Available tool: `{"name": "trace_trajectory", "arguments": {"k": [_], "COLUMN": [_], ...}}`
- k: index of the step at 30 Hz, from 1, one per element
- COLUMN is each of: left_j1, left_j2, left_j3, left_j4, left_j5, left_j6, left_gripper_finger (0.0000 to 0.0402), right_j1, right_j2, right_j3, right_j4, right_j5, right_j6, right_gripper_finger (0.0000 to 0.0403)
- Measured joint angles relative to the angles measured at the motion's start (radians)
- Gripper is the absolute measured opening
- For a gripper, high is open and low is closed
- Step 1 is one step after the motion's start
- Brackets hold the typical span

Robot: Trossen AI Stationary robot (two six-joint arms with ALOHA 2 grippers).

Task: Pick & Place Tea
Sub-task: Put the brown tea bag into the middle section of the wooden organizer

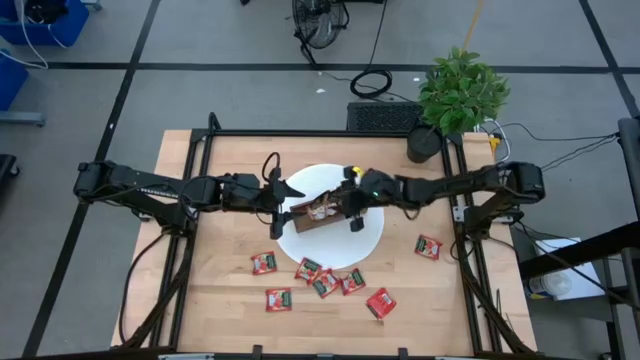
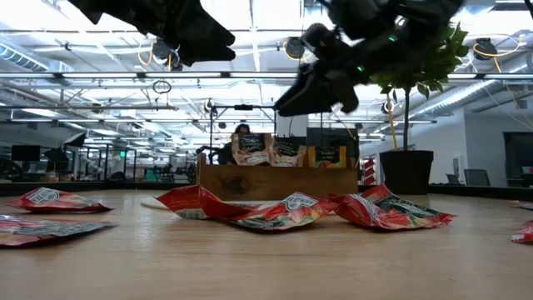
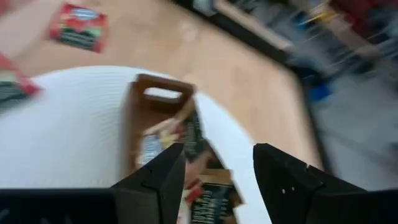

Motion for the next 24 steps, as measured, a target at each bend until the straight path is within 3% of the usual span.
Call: {"name": "trace_trajectory", "arguments": {"k": [5, 10, 24], "left_j1": [0.001, 0.002, 0.003], "left_j2": [0.0, 0.0, 0.0], "left_j3": [0.0, 0.0, 0.0], "left_j4": [-0.023, -0.053, -0.066], "left_j5": [-0.001, -0.001, -0.006], "left_j6": [0.003, 0.005, 0.013], "left_gripper_finger": [0.0241, 0.0241, 0.0241], "right_j1": [-0.049, -0.073, -0.094], "right_j2": [0.078, 0.142, 0.212], "right_j3": [0.165, 0.226, 0.227], "right_j4": [-0.201, -0.275, -0.215], "right_j5": [-0.129, -0.236, -0.249], "right_j6": [0.026, 0.035, 0.05], "right_gripper_finger": [0.0171, 0.017, 0.0169]}}
